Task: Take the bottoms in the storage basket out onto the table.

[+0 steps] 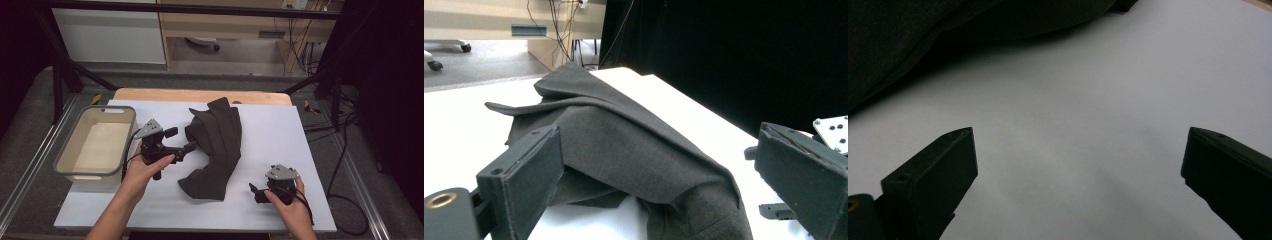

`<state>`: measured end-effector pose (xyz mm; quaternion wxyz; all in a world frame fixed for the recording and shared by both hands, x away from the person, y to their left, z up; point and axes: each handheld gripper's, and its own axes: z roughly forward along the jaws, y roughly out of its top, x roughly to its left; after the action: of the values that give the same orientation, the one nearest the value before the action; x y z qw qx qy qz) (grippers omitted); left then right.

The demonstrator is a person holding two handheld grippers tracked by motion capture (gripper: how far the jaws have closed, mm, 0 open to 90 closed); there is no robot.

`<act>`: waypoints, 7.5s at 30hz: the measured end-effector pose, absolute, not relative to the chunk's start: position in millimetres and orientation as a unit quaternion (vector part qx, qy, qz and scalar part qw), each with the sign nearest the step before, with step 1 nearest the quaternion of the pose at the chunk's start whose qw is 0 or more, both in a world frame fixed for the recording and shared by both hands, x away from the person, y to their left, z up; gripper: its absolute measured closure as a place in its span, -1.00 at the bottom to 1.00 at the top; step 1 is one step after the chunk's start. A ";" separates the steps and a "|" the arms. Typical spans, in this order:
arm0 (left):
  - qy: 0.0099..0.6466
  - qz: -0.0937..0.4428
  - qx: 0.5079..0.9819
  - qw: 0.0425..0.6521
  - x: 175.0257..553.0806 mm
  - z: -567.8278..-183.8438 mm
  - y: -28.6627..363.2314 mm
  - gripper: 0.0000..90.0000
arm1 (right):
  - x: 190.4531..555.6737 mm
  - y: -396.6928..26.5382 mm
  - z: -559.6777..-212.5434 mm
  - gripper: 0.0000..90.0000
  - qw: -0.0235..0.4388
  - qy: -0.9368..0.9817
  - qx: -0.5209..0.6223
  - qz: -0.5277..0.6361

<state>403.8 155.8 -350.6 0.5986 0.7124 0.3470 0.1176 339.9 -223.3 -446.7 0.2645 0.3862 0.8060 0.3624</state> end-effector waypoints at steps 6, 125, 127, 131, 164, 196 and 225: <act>0.351 0.125 0.709 0.599 404.3 -346.3 162.3 -0.88 | 339.7 -223.6 -446.5 -0.95 0.265 0.805 0.388 0.362; 0.416 0.214 0.668 0.579 389.7 -306.0 276.5 -0.93 | 338.8 -227.8 -444.9 -0.95 0.268 0.796 0.401 0.367; 0.418 0.217 0.666 0.578 388.4 -305.9 279.4 -0.93 | 339.5 -227.6 -446.0 -0.95 0.266 0.798 0.401 0.363; 0.414 0.216 0.660 0.588 388.2 -310.4 283.7 -0.92 | 339.1 -228.8 -446.0 -0.95 0.266 0.798 0.400 0.365; 0.446 0.223 0.640 0.585 361.4 -336.1 334.6 -0.92 | 337.0 -228.6 -443.9 -0.95 0.267 0.799 0.392 0.370; 0.454 0.203 0.654 0.570 349.2 -374.8 324.1 -0.92 | 336.6 -228.4 -444.7 -0.95 0.269 0.798 0.397 0.366; 0.452 0.190 0.664 0.564 347.6 -392.9 320.0 -0.92 | 337.0 -227.2 -445.6 -0.95 0.263 0.803 0.392 0.363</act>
<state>347.6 320.0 -392.9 0.5642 0.6644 0.4516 0.1904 337.0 -227.2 -445.6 0.2635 0.3918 0.8032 0.3633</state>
